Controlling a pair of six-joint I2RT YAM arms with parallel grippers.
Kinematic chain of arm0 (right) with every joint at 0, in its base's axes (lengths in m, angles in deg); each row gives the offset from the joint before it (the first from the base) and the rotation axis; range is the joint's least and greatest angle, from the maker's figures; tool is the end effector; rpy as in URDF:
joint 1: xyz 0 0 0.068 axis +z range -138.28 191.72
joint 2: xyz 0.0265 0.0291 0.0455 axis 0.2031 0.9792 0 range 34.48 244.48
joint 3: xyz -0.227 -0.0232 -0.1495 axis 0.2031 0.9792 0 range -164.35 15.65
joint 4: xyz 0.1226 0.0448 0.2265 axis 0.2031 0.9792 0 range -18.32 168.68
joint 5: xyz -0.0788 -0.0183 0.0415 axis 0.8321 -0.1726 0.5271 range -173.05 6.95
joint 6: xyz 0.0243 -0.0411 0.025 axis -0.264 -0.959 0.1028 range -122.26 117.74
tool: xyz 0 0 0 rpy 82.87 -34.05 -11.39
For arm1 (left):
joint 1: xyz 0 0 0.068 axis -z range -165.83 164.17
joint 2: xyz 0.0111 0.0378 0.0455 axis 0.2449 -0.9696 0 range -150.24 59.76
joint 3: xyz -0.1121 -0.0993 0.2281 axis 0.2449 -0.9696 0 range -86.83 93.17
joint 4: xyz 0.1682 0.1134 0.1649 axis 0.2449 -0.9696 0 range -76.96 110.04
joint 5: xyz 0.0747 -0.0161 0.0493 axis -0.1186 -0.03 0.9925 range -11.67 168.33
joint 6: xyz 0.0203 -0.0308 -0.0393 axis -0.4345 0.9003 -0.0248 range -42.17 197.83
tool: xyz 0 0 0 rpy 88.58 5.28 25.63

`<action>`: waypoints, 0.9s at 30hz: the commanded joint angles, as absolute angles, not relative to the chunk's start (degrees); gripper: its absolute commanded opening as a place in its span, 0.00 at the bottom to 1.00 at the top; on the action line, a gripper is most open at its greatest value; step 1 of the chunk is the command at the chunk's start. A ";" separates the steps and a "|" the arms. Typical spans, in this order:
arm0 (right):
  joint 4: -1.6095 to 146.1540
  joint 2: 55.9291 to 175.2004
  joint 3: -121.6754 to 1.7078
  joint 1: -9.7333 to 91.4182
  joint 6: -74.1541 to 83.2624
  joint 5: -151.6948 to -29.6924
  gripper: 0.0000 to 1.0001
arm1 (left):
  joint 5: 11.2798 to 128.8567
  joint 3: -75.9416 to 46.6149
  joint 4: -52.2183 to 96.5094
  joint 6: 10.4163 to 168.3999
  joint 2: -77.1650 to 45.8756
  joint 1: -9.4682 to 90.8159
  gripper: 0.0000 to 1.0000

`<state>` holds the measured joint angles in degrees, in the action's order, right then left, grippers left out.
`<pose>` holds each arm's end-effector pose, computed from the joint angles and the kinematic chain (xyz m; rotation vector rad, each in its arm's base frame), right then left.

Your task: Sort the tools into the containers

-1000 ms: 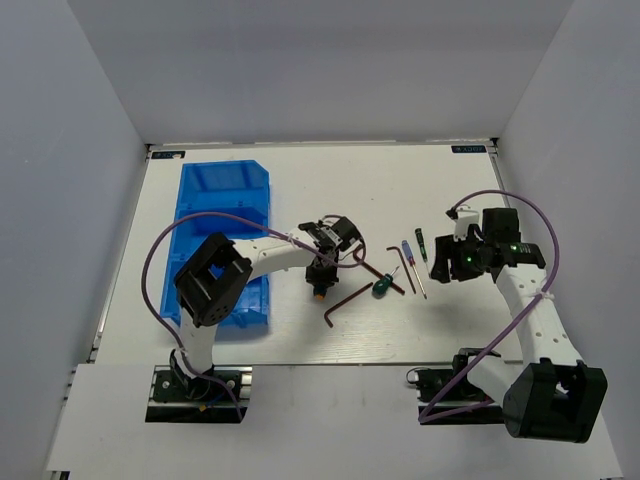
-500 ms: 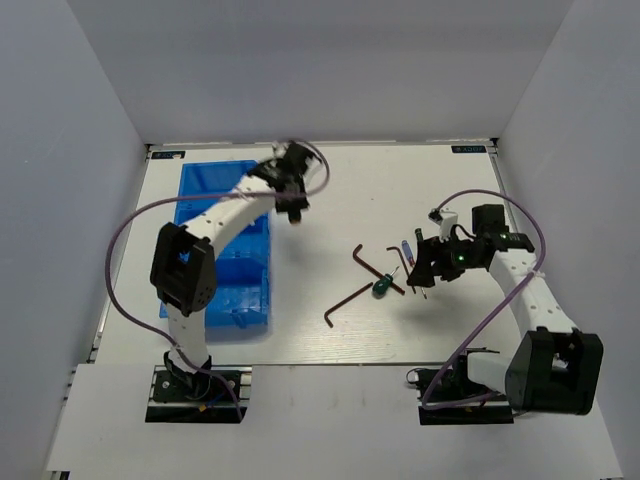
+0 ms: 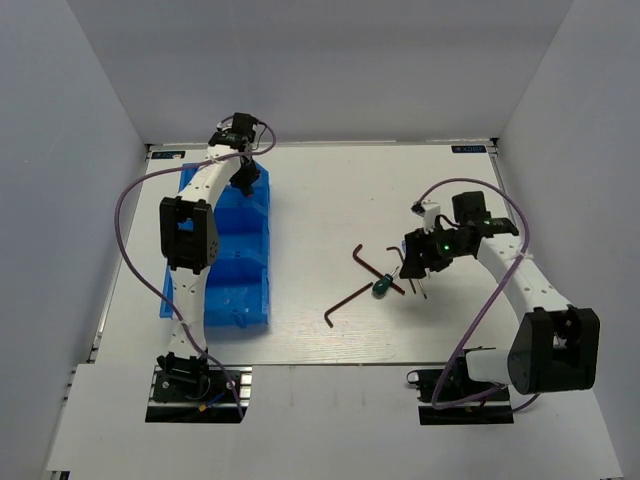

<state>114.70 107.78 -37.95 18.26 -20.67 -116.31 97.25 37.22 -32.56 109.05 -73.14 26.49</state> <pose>0.2388 0.0469 0.2481 -0.7259 2.4312 0.6884 0.4934 -0.0959 0.2340 -0.5266 2.5042 0.1543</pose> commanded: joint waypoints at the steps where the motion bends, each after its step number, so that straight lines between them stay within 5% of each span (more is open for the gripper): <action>1: 112.38 110.06 -41.21 20.76 -19.40 -111.54 0.76 | 97.05 37.27 -31.99 105.96 -69.00 25.78 0.40; 3: 112.55 111.74 -41.65 22.51 -18.44 -107.06 0.76 | 96.27 37.27 -31.99 105.95 -68.30 25.16 0.62; 7: 110.79 115.85 -42.53 24.46 -13.34 -103.71 0.74 | 94.86 38.41 -31.46 105.34 -66.02 24.63 0.72; 13: 111.14 121.31 -45.17 28.67 -3.68 -100.54 0.70 | 89.51 33.33 -27.95 102.18 -55.15 26.48 0.77; 20: 112.37 122.55 -46.49 34.20 8.54 -103.36 0.70 | 75.79 4.89 -18.37 96.20 -33.62 29.64 0.79; 27: 111.67 124.04 -44.38 38.78 18.73 -95.91 0.70 | 73.76 -10.18 -17.84 94.79 -21.20 31.49 0.80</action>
<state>111.90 123.10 -44.34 37.56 11.67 -100.26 76.31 -6.15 -18.72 96.29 -24.03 31.56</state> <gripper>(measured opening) 0.697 0.797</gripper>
